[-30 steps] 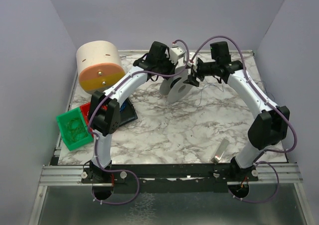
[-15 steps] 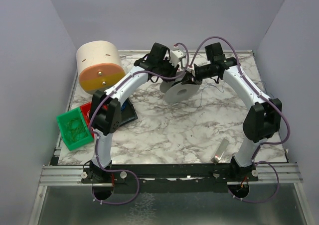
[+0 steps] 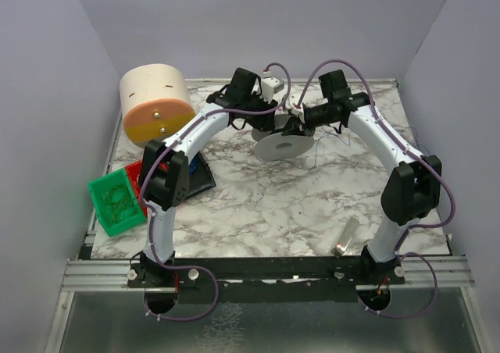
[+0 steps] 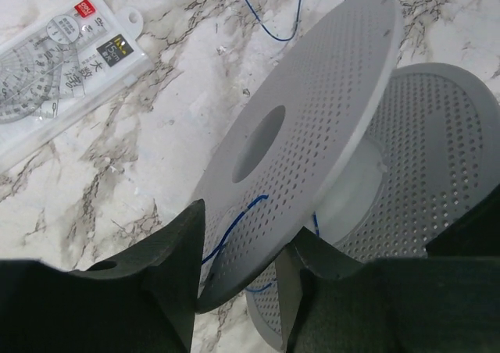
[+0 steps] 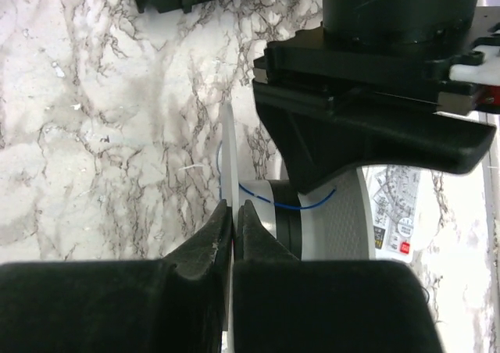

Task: Wrap the cables
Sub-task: Wrap the cable around the cable reel.

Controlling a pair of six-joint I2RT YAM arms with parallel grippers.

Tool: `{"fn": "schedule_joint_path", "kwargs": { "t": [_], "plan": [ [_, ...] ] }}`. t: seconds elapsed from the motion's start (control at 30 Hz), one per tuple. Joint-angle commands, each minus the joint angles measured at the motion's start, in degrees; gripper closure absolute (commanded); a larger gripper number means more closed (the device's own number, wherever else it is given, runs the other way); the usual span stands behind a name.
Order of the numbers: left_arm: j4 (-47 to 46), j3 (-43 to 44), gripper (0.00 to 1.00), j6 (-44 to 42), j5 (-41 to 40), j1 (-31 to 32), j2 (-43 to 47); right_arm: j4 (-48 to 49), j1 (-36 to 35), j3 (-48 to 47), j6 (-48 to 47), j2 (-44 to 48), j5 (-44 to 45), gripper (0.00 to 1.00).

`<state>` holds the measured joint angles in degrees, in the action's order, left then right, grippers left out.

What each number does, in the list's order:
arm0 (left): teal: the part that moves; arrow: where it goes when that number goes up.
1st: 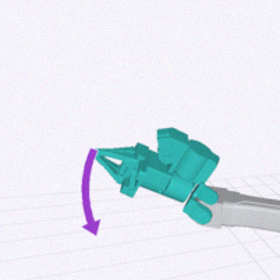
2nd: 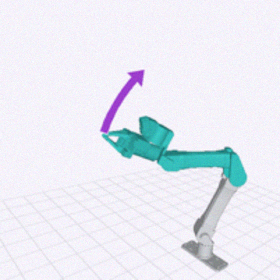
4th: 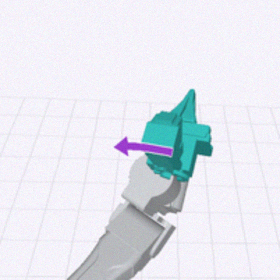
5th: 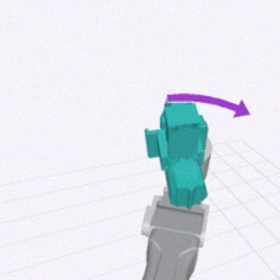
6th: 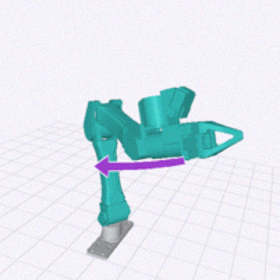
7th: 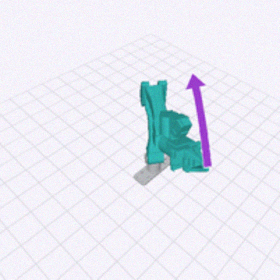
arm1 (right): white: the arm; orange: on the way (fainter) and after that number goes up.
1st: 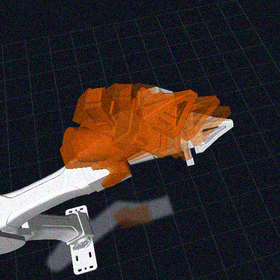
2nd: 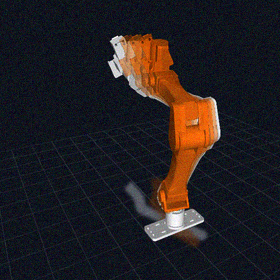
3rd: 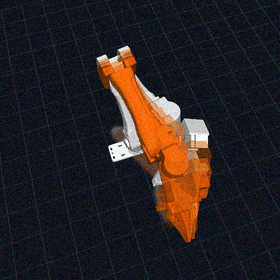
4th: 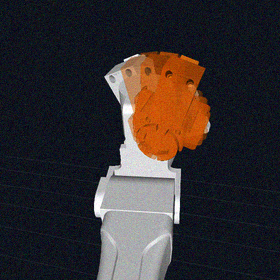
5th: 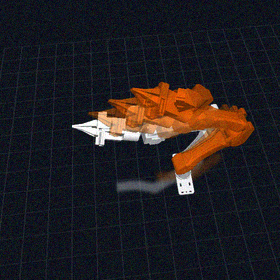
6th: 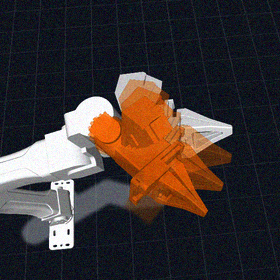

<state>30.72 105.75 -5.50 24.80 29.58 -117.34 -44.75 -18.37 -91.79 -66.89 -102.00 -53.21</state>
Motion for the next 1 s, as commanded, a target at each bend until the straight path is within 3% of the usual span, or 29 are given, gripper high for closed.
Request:
{"fn": "schedule_joint_path", "kwargs": {
  "t": [0.0, 0.37, 0.43, 0.53, 0.6, 0.83, 0.97],
  "plan": [
    [-1.45, -1.08, 0.67, 1.79, 5.01, -0.36, 1.41, -4.18, 0.16, 0.29, 0.49, -2.50, 2.40, 0.99],
    [-1.88, -1.16, 0.96, 4.08, 2.72, -0.49, 0.19, -1.40, 2.68, -2.59, 5.99, -2.23, 1.68, 0.96],
    [-2.06, -0.36, 1.00, 7.52, -0.96, -0.49, -0.12, 1.22, 3.84, -2.69, 10.01, -1.64, 1.73, 0.88],
    [-2.19, 0.37, 1.00, 12.28, -6.61, -0.49, 0.13, 5.87, 5.63, -2.13, 16.23, -0.46, 2.78, 0.61],
    [-2.22, 0.63, 1.00, 15.96, -10.89, -0.56, 0.54, 9.23, 7.25, -1.13, 20.58, 0.65, 3.11, 0.50],
    [-2.33, 0.24, 1.00, 22.58, -16.14, -0.57, 2.09, 23.43, 11.81, 6.21, 35.75, 5.70, 5.77, 0.37],
    [-2.65, 0.43, 1.00, 23.21, -17.84, -0.54, 2.41, 28.09, 11.98, 12.12, 37.23, 9.01, 4.46, 0.34]
  ]
}}
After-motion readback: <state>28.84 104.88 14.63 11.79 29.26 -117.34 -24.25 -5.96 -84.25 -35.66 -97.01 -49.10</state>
